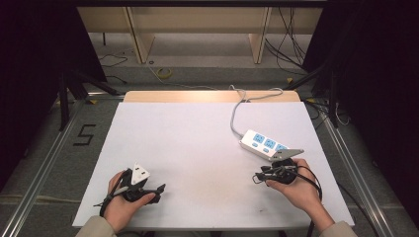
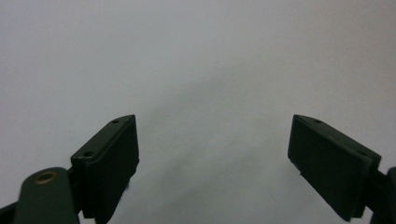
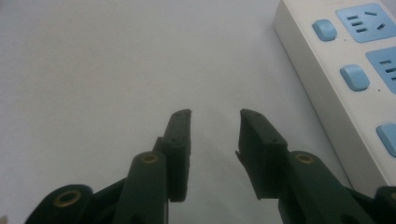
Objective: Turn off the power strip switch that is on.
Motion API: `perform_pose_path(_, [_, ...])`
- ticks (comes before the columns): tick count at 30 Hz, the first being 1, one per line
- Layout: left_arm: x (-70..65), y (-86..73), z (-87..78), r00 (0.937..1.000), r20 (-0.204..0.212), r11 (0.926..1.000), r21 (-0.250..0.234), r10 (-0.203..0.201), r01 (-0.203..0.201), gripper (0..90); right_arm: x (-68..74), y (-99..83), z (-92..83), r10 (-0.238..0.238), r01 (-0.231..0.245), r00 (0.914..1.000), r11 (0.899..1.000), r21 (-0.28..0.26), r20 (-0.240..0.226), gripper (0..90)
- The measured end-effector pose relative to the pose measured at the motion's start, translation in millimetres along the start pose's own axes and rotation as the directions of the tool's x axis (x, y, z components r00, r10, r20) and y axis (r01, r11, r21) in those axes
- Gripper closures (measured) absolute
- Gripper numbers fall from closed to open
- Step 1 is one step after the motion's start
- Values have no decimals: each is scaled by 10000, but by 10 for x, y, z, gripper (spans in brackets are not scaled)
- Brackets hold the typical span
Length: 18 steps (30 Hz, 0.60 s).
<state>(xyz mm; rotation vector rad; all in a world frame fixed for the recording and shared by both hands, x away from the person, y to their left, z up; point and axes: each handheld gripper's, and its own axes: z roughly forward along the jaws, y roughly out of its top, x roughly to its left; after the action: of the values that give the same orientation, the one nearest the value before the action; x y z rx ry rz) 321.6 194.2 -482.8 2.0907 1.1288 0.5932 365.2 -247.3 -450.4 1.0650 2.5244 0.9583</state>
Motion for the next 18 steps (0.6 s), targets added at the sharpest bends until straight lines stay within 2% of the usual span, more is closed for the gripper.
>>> perform_pose_path(9, [-1, -2, 0, 10000, 28, 10000, 1, -10, 10, 162, 37, -101, -17, -87, 86, 9999, 9998, -198, -54, 583])
perform_pose_path(18, [0, -3, 9, 10000, 71, 10000, 60, -21, 21, 161, 71, -182, -42, -146, 142, 9999, 9980, -613, -68, 530])
